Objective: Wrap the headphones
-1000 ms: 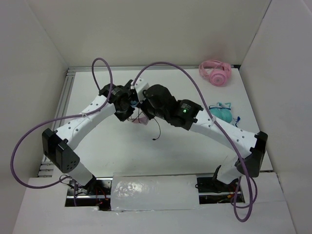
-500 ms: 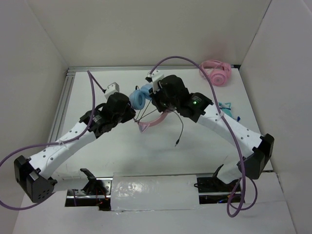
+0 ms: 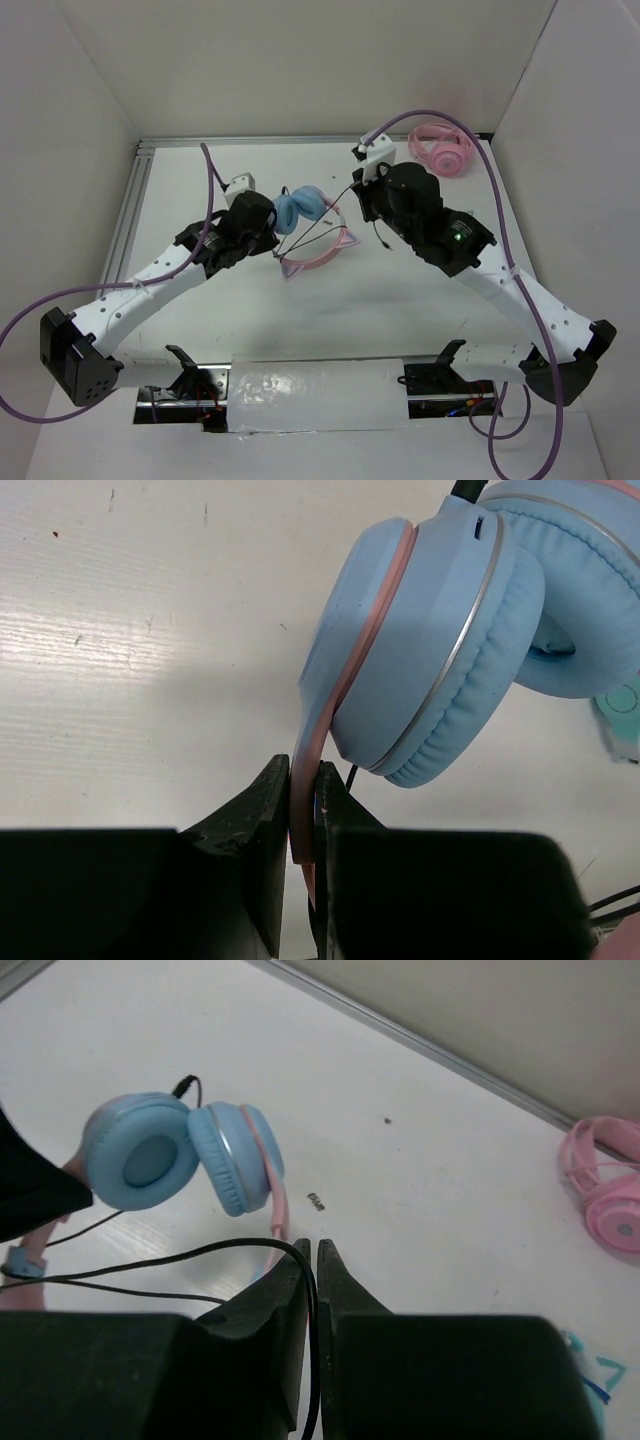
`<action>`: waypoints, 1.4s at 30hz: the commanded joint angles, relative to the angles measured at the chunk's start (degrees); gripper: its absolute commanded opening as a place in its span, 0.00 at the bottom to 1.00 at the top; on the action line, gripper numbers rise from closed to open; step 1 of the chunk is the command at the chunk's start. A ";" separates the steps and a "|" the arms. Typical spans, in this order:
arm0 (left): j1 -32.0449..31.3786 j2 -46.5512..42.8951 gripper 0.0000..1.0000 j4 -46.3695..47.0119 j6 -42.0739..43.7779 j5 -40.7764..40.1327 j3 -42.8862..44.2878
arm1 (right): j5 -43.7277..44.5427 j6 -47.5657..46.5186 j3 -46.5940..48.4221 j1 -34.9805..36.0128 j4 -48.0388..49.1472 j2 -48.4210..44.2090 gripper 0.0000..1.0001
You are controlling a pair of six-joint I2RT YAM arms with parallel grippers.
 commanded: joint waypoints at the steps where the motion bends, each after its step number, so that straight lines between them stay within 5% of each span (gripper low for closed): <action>1: -0.29 -2.07 0.00 1.89 -0.08 -0.23 1.75 | 8.25 -0.59 -2.26 -1.15 5.70 -1.69 0.11; 12: -0.20 -10.50 0.00 5.68 3.35 3.74 -2.39 | 4.75 2.31 -12.28 -8.71 11.76 -6.96 0.11; 24: -0.20 -13.93 0.00 9.01 2.73 5.13 -0.64 | -19.15 10.49 -27.39 -12.14 20.99 -12.77 0.18; 34: -0.20 -14.64 0.00 7.61 -3.94 5.31 3.85 | -31.64 14.35 -39.53 -11.27 42.58 -13.92 0.24; 40: -0.37 -13.06 0.00 9.45 -2.54 6.98 5.35 | -30.69 14.62 -41.64 -8.37 50.17 -11.98 0.20; 42: -0.37 -12.27 0.00 8.84 -2.54 7.07 6.57 | -29.72 14.36 -42.78 -7.66 52.71 -12.07 0.27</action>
